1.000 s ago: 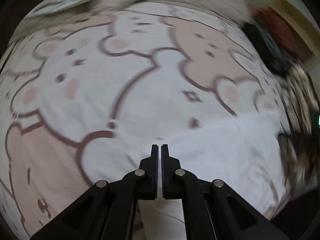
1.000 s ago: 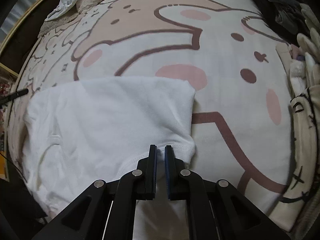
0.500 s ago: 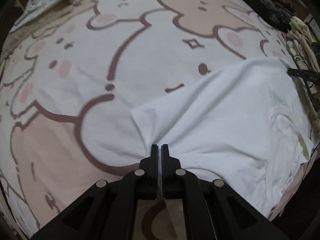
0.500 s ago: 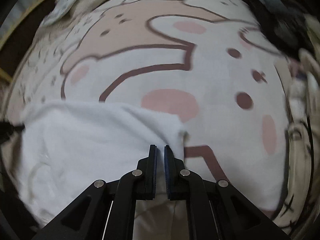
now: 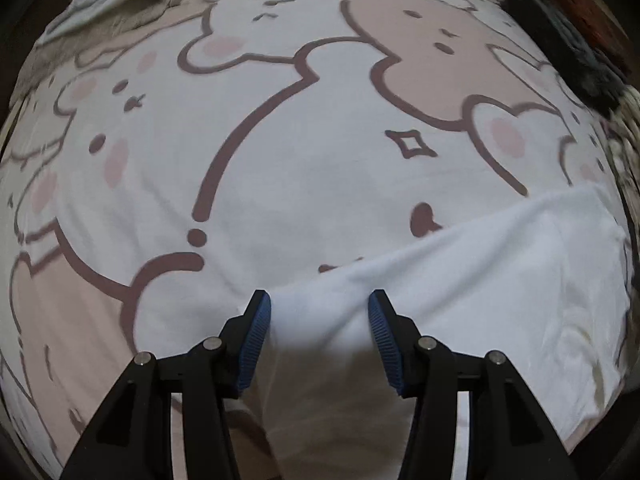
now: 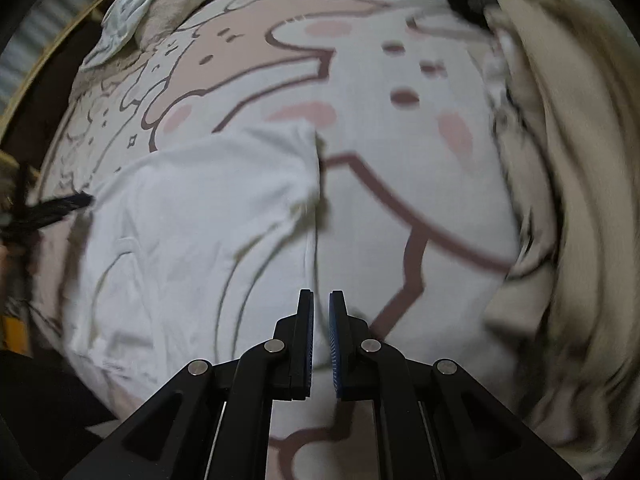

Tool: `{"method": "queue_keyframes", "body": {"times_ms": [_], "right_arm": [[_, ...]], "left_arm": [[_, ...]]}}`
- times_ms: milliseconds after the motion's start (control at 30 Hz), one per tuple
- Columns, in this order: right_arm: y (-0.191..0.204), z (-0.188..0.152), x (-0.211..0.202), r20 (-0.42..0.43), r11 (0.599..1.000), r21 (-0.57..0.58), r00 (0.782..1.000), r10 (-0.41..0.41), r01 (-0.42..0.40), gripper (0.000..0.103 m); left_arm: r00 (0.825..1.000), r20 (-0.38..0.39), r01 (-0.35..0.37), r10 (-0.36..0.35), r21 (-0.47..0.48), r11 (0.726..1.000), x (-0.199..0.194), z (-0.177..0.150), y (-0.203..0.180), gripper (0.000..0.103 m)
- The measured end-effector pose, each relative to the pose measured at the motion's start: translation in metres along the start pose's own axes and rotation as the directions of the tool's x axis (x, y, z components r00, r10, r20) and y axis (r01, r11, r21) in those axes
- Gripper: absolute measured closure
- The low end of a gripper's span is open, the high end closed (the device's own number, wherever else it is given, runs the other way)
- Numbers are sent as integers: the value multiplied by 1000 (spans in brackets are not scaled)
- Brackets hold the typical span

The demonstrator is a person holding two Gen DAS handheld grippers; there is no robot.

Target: Fold clothes

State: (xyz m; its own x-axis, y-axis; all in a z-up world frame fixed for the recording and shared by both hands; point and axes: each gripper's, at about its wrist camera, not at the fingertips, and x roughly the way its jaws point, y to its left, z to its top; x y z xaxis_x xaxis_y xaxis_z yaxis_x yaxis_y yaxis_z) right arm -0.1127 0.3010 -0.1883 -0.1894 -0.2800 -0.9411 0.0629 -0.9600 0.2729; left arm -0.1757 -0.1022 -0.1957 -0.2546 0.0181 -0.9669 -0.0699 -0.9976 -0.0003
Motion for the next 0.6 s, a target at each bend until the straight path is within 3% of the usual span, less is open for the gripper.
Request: {"method": "queue_keyframes", "body": {"times_ms": [100, 200, 267, 300, 333, 367, 533, 600], "right_arm": [[-12, -6, 4, -10, 999, 52, 1000, -8, 8, 96], [-23, -8, 4, -6, 996, 86, 999, 36, -35, 96], [-26, -8, 5, -1, 993, 100, 998, 63, -63, 93], [-26, -7, 5, -3, 992, 101, 997, 76, -75, 82], [-26, -7, 6, -7, 992, 99, 996, 84, -83, 40], [-24, -7, 6, -11, 992, 90, 996, 92, -91, 16], [-21, -7, 10, -56, 984, 80, 985, 165, -160, 16], [-22, -8, 16, -81, 980, 88, 979, 185, -178, 16]], "left_arm": [[993, 121, -18, 8, 87, 996, -31, 1, -27, 52], [972, 228, 14, -63, 210, 978, -70, -12, -70, 52], [957, 253, 65, -143, 292, 954, -93, -26, -101, 51], [952, 243, 97, -188, 345, 934, -104, -37, -126, 49], [955, 209, 125, -212, 367, 922, -108, -42, -145, 46], [954, 180, 153, -238, 389, 908, -111, -49, -164, 46], [909, 126, 287, -397, 500, 817, -124, -100, -248, 46], [907, 135, 270, -399, 541, 797, -118, -119, -271, 46]]}}
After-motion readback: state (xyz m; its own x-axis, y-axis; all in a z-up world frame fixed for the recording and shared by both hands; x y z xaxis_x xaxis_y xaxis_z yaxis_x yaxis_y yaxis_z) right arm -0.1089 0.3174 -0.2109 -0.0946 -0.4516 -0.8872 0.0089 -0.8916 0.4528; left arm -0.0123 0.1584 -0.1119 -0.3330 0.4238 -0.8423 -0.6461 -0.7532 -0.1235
